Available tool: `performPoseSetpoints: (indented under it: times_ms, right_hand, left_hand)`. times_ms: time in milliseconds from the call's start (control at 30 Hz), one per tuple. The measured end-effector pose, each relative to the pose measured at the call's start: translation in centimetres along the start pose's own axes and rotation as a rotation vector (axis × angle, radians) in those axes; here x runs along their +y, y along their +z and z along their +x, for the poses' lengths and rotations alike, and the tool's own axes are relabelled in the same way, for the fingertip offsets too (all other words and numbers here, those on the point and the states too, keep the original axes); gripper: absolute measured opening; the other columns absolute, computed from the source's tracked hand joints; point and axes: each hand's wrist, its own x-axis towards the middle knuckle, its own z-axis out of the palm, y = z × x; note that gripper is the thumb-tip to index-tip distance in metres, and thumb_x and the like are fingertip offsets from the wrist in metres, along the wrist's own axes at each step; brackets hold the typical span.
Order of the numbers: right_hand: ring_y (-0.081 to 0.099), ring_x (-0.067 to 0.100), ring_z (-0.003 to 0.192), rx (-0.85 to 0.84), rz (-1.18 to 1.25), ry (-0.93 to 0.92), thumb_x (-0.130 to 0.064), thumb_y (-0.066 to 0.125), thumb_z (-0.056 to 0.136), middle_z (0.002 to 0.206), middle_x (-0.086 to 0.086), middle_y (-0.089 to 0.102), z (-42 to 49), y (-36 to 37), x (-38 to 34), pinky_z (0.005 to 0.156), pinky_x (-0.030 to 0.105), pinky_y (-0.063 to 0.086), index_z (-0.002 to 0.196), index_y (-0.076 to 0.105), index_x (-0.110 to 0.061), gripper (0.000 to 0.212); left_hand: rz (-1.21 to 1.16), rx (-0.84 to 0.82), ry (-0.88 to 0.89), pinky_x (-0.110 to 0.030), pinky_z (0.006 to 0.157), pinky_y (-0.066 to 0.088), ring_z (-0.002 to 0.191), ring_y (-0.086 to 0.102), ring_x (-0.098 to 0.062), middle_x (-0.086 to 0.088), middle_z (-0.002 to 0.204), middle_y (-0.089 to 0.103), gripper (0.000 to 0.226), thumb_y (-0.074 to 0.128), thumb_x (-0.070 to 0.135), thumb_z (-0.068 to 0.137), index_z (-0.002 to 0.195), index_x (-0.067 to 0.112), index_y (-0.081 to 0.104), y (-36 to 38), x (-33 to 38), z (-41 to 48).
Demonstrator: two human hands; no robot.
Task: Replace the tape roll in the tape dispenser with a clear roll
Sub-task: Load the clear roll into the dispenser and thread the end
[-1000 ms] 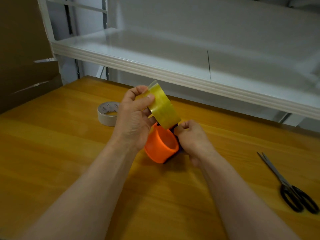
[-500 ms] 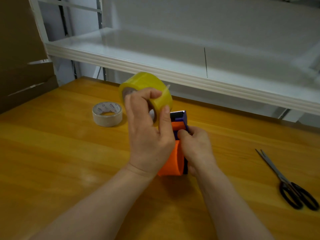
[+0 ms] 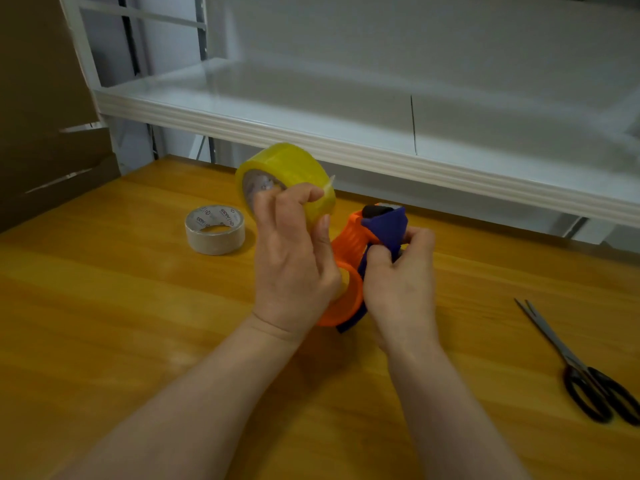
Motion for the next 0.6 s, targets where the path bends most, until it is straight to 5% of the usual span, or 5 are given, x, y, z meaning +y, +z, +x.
performPoseSetpoints:
  times_ms: [200, 400, 500, 600]
  right_hand:
    - [0.054, 0.008, 0.055, -0.246, 0.063, 0.019, -0.020, 0.071, 0.088, 0.072, -0.003, 0.064, 0.1, -1.8, -0.5, 0.055, 0.029, 0.047, 0.111, 0.046, -0.022, 0.034]
    - [0.074, 0.015, 0.081, -0.388, 0.085, 0.092, -0.033, 0.088, 0.073, 0.102, 0.000, 0.074, 0.6, -3.5, -0.9, 0.063, 0.022, 0.052, 0.124, 0.048, -0.026, 0.065]
    - [0.067, -0.002, 0.066, -0.519, 0.128, 0.126, -0.045, 0.084, 0.058, 0.080, -0.022, 0.069, 0.2, -3.4, -1.0, 0.063, 0.020, 0.051, 0.118, 0.057, -0.026, 0.068]
    - [0.064, 0.007, 0.075, -0.593, 0.235, 0.204, -0.041, 0.086, 0.058, 0.082, -0.013, 0.063, 0.1, -3.2, -0.5, 0.067, 0.030, 0.055, 0.115, 0.062, -0.024, 0.064]
  left_hand:
    - [0.033, 0.032, -0.065, -0.005, 0.087, 0.032, 0.095, 0.035, -0.005, -0.028, 0.104, 0.052, 0.026, 0.062, -0.006, 0.088, 0.113, -0.010, 0.054, -0.5, -1.4, 0.7]
    - [0.021, 0.048, -0.078, -0.004, 0.087, 0.031, 0.097, 0.037, -0.005, -0.025, 0.106, 0.052, 0.026, 0.062, -0.006, 0.087, 0.111, -0.009, 0.054, -0.7, -1.8, 1.0]
    - [0.025, 0.034, -0.071, -0.004, 0.087, 0.031, 0.098, 0.038, -0.007, -0.024, 0.106, 0.053, 0.026, 0.062, -0.005, 0.087, 0.112, -0.009, 0.054, -0.6, -2.1, 1.0]
    - [0.020, 0.003, -0.103, -0.004, 0.086, 0.031, 0.098, 0.040, -0.008, -0.022, 0.108, 0.052, 0.027, 0.062, -0.001, 0.088, 0.113, -0.006, 0.053, -0.4, -2.5, 0.8]
